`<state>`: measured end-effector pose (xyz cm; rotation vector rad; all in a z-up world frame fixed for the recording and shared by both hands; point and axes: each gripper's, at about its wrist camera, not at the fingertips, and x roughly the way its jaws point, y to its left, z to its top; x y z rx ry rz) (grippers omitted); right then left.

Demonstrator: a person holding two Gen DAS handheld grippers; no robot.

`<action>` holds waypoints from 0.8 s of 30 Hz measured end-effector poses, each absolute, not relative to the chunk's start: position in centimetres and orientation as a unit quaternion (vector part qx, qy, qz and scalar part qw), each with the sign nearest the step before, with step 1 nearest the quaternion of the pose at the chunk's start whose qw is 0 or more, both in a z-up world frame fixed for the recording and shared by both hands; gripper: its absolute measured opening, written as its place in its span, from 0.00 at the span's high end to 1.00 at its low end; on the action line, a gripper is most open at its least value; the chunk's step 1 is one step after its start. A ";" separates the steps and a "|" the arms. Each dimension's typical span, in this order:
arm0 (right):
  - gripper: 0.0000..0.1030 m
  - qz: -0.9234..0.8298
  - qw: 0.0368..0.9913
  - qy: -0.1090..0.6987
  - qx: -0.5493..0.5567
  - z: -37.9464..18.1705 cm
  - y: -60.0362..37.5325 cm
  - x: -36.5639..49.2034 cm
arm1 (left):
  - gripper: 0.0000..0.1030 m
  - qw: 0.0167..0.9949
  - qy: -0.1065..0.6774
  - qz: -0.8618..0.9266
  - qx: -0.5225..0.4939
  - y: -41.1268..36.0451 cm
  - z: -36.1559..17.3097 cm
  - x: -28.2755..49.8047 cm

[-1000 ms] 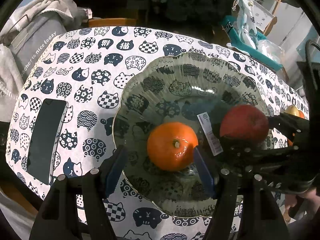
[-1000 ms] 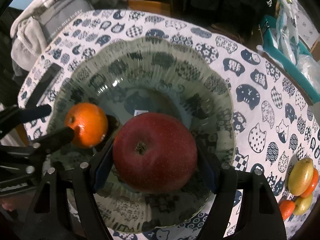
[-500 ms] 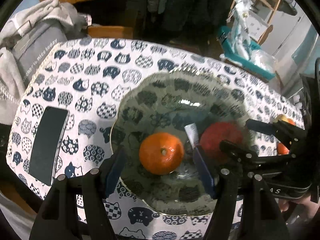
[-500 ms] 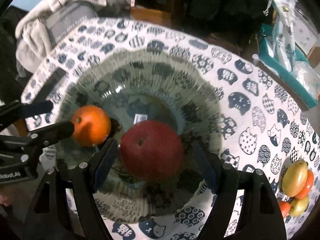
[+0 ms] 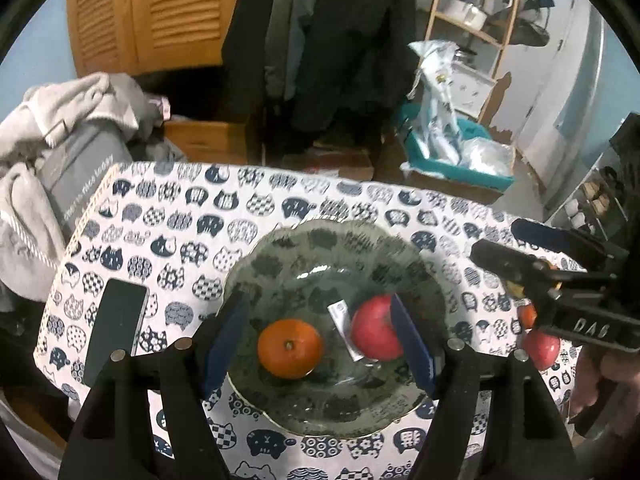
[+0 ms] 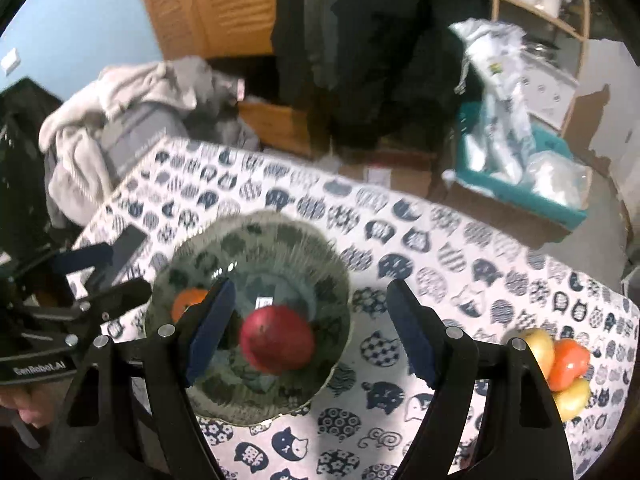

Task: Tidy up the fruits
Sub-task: 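Lower the orange into the bowl with the left gripper while the right gripper lowers the apple beside it, then open both grippers and withdraw them up from the bowl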

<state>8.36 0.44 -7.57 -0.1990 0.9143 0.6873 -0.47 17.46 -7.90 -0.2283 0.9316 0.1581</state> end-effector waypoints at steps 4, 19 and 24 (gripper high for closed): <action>0.23 0.315 0.852 0.409 -0.088 -5.2 -1.0 7.9 | 0.27 0.895 0.430 0.065 -0.101 16.4 -6.4 -0.5; 0.20 0.285 0.894 0.340 -0.054 1.1 -8.4 5.9 | 0.22 0.926 0.369 0.006 -0.074 10.9 -0.5 -0.6; 0.19 0.274 0.902 0.329 -0.045 2.1 -10.8 5.3 | 0.22 0.929 0.364 -0.005 -0.063 9.3 0.1 -0.4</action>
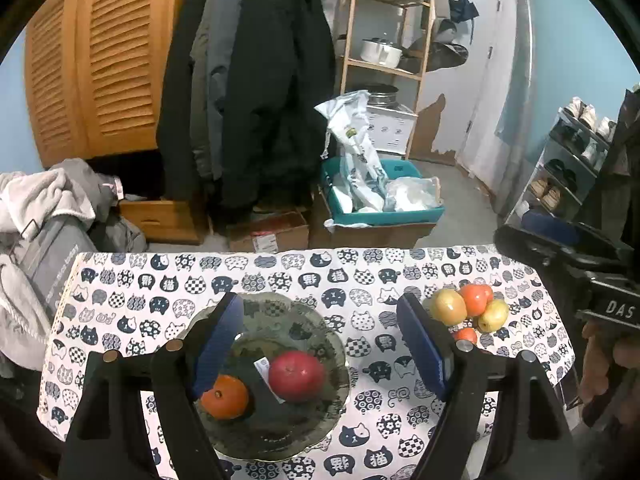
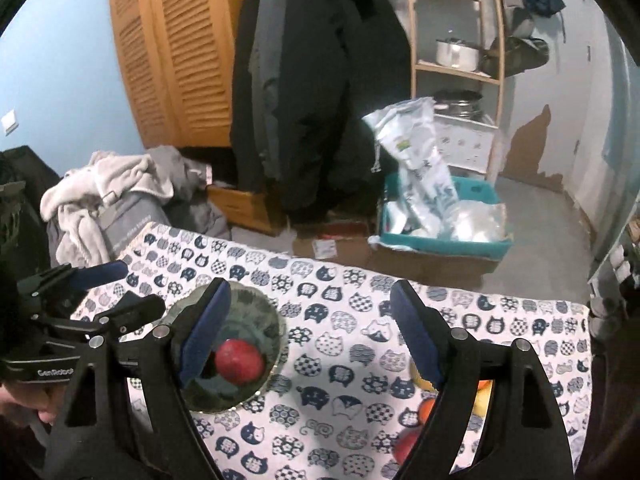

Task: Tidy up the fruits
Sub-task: 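Open both grippers and withdraw them up from the bowl, then move both grippers back over the remaining fruit cluster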

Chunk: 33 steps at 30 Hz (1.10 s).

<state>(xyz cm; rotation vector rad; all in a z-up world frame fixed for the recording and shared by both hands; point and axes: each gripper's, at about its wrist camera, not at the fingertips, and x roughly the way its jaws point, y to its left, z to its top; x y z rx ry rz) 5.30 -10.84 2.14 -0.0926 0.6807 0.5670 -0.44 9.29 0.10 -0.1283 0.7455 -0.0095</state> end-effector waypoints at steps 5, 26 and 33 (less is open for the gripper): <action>0.18 0.263 0.908 0.324 -0.036 2.7 -12.9 5.1 | 0.21 0.930 0.364 -0.011 -0.059 8.2 0.4 -0.3; 0.18 0.191 0.919 0.343 -0.015 1.3 -21.6 6.1 | 0.16 0.914 0.398 -0.065 -0.033 0.7 -1.2 1.8; 0.18 0.163 0.920 0.357 -0.003 0.2 -24.9 6.6 | 0.16 0.902 0.421 -0.089 -0.019 -3.3 -2.6 3.0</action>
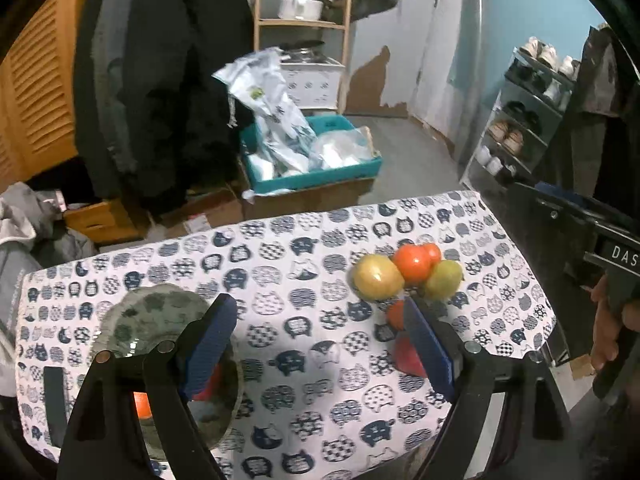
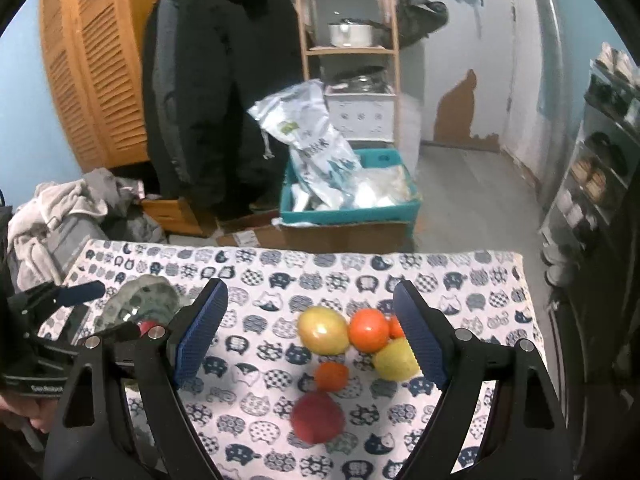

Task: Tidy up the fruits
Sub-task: 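Move both grippers back over the remaining fruit cluster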

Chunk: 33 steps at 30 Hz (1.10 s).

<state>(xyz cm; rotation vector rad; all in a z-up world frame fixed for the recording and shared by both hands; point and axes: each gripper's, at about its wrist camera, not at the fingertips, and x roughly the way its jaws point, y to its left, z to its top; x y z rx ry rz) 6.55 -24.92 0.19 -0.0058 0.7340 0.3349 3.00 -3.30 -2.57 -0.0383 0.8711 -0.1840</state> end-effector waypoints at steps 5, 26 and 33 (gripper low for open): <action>0.17 0.148 0.916 0.372 0.003 -1.1 -27.2 6.8 | 0.16 0.896 0.431 -0.103 -0.002 -6.0 -3.4 3.6; 0.18 0.102 0.894 0.435 0.025 -7.5 -32.7 8.3 | 0.16 0.840 0.518 -0.163 0.007 -13.6 -10.8 5.9; 0.17 0.088 0.883 0.461 0.021 -10.2 -33.6 8.7 | 0.16 0.817 0.549 -0.174 0.000 -15.2 -14.3 7.0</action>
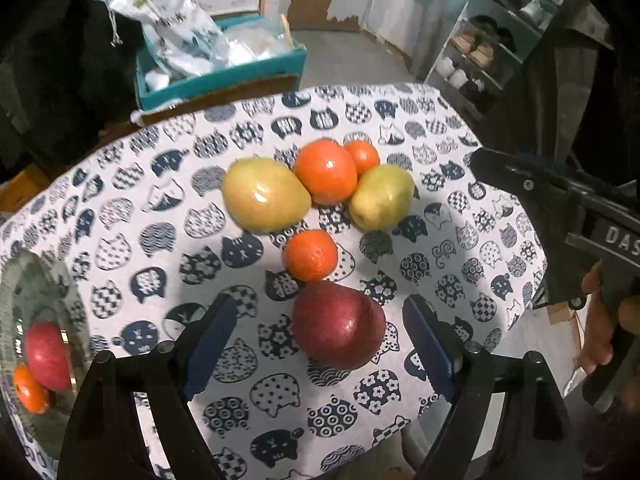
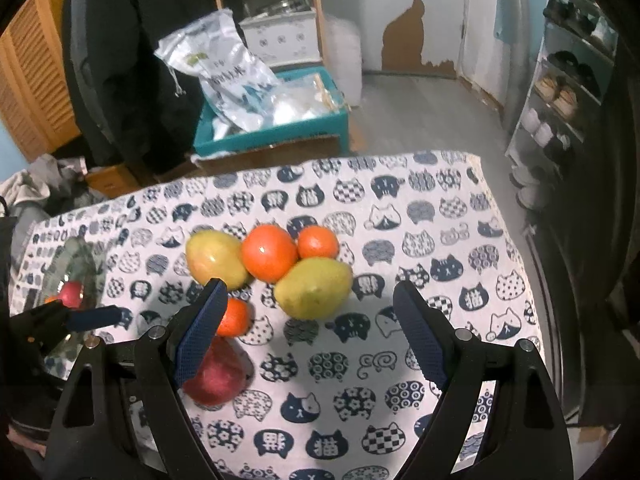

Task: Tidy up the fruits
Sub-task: 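Move both grippers back over the remaining fruit cluster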

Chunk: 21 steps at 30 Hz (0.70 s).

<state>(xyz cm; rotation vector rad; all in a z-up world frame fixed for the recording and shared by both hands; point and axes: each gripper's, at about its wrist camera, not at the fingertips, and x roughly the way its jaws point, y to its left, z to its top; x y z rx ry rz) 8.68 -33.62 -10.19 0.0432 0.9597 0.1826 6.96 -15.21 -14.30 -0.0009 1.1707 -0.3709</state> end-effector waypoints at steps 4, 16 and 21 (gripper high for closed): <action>0.17 0.085 0.880 0.467 0.028 -10.8 -34.2 8.7 | 0.16 0.806 0.565 -0.178 0.003 -15.9 -16.2 7.3; 0.17 0.082 0.874 0.478 0.034 -12.0 -35.0 8.9 | 0.16 0.777 0.601 -0.186 0.013 -17.8 -20.4 7.9; 0.17 0.080 0.872 0.482 0.035 -12.4 -35.2 9.1 | 0.19 0.770 0.609 -0.190 0.021 -18.1 -21.7 8.0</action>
